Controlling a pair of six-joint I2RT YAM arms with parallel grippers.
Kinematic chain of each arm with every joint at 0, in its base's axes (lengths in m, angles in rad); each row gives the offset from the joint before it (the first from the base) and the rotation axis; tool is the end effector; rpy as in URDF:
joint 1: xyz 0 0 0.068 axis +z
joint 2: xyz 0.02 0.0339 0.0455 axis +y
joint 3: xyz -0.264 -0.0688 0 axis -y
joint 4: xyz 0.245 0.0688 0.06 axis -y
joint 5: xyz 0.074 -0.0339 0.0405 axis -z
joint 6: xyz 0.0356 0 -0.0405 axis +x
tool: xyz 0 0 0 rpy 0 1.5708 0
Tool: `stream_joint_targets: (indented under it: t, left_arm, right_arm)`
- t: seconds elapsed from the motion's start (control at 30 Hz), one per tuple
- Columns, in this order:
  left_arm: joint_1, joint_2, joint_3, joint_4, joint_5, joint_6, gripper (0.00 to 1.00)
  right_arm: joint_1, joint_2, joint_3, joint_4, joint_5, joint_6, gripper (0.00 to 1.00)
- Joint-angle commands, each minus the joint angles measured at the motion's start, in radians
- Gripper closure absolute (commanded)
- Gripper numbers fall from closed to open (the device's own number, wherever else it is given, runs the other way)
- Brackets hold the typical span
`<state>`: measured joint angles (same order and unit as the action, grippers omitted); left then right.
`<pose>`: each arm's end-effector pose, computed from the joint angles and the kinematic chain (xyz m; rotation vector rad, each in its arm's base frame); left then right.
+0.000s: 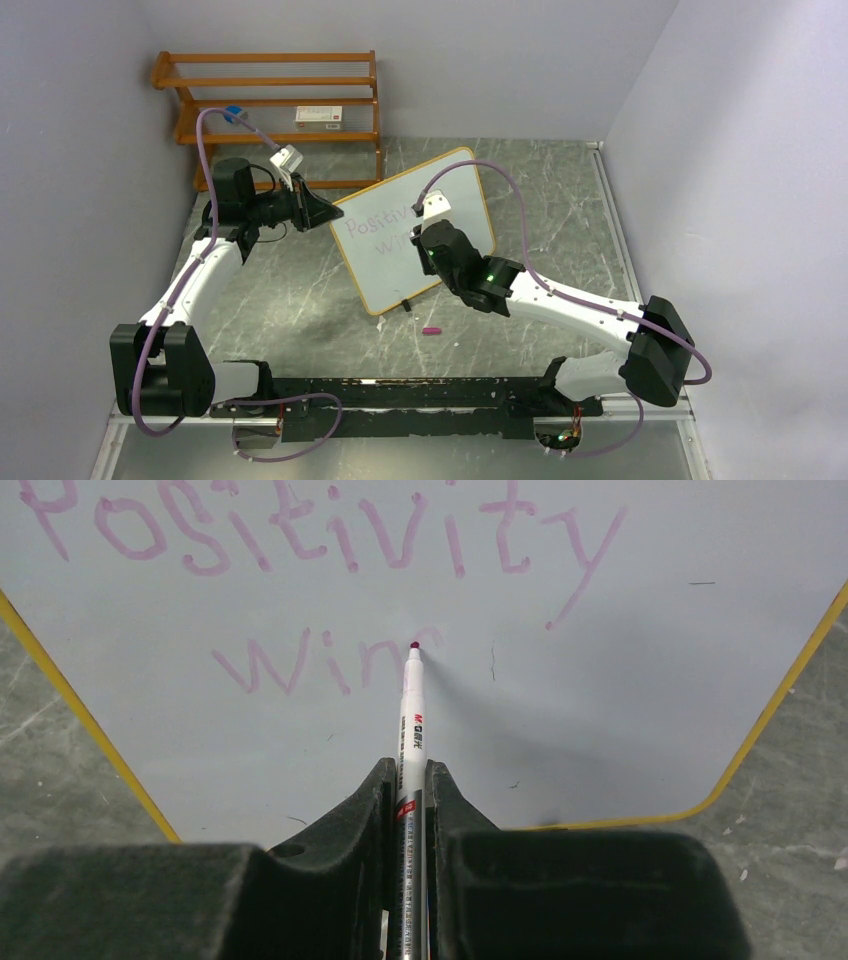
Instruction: Write a sentence on the whiteboard
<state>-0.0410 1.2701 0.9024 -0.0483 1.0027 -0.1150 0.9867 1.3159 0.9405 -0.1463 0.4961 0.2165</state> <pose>0.2757 -0.0413 0.2959 0.5821 1.8430 -1.0869 0.1766 0.2365 0.2825 -0.4824 1.9746 0.2387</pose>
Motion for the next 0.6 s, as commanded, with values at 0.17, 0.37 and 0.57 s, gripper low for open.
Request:
stream_joint_targets:
  t: [0.17,0.37,0.57]
  left_arm:
    - [-0.014,0.014,0.005,-0.033,-0.045,0.086,0.95]
    - [-0.015,0.014,0.004,-0.032,-0.044,0.087,0.95]
    - [-0.015,0.014,0.004,-0.032,-0.045,0.086,0.95]
  right_arm:
    - [-0.008,0.01,-0.006,-0.063,0.025,0.012,1.0]
    - [-0.009,0.012,-0.009,-0.077,0.063,0.022,1.0]
    - [-0.01,0.011,-0.012,-0.094,0.046,0.03,1.0]
